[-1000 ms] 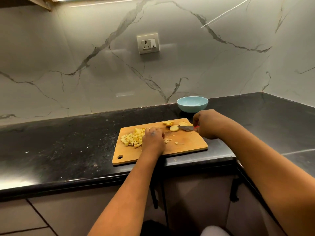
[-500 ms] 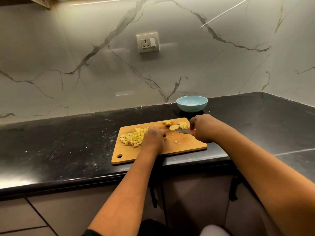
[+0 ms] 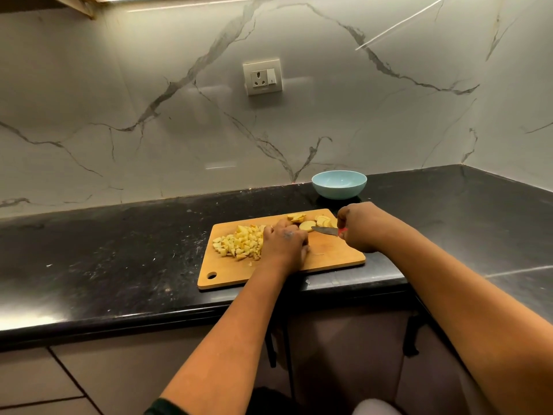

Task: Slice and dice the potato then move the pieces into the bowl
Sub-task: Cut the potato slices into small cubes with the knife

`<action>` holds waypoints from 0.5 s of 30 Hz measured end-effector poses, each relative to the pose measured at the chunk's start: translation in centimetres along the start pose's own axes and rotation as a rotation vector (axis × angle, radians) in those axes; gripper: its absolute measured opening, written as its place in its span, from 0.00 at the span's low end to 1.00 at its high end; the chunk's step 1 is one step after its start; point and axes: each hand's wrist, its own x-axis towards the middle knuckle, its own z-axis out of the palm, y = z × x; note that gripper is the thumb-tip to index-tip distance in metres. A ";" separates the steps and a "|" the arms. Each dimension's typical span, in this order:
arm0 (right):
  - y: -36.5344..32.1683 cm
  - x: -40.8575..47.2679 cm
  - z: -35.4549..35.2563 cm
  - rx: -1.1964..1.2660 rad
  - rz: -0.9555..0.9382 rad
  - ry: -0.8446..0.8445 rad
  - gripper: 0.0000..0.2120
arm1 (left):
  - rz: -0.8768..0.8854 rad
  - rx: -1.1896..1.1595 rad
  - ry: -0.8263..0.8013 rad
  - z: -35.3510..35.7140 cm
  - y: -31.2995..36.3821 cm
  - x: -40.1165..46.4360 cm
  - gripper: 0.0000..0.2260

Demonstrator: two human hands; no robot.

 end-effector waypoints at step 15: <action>0.9 0.6 0.5 0.012 0.021 0.019 0.15 | -0.075 -0.110 -0.026 -0.2 -0.2 0.3 0.13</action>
